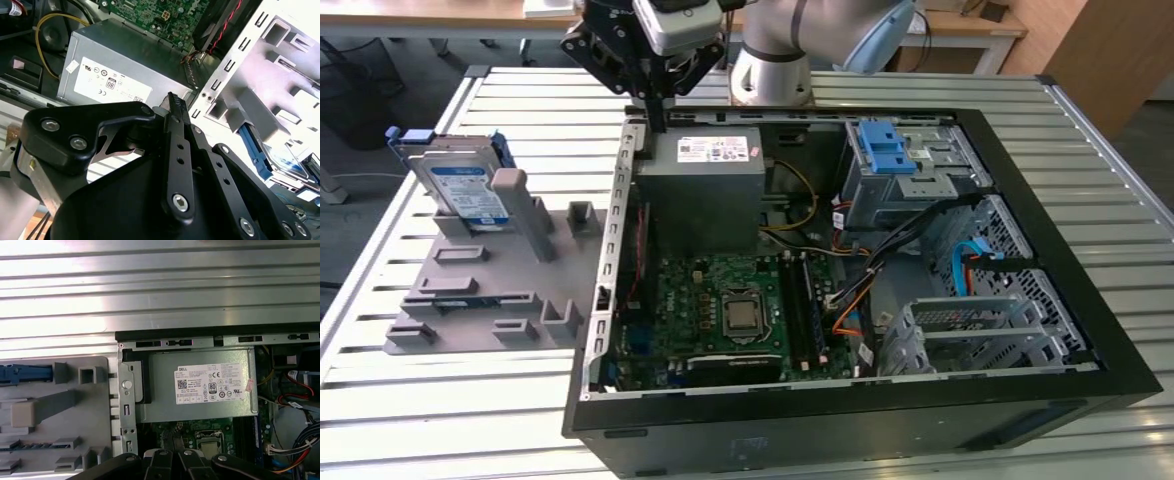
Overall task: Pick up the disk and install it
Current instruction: 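Reach for the disk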
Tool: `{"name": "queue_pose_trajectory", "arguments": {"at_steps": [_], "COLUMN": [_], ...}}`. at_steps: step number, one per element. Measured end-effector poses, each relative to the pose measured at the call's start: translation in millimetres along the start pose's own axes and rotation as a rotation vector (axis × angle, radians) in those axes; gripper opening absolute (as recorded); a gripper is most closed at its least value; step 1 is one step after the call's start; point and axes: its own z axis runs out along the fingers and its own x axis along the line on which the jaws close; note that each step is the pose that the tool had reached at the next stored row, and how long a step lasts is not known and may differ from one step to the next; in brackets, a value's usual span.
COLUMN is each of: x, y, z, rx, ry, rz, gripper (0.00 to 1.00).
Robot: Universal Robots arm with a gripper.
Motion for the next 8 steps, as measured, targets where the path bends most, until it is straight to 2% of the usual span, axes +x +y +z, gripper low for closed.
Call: {"name": "queue_pose_trajectory", "arguments": {"at_steps": [8], "x": [2.5], "y": [-0.2], "z": [-0.1], "rx": [0.0001], "ry": [0.0000], "rz": [0.000], "gripper": [0.11]}}
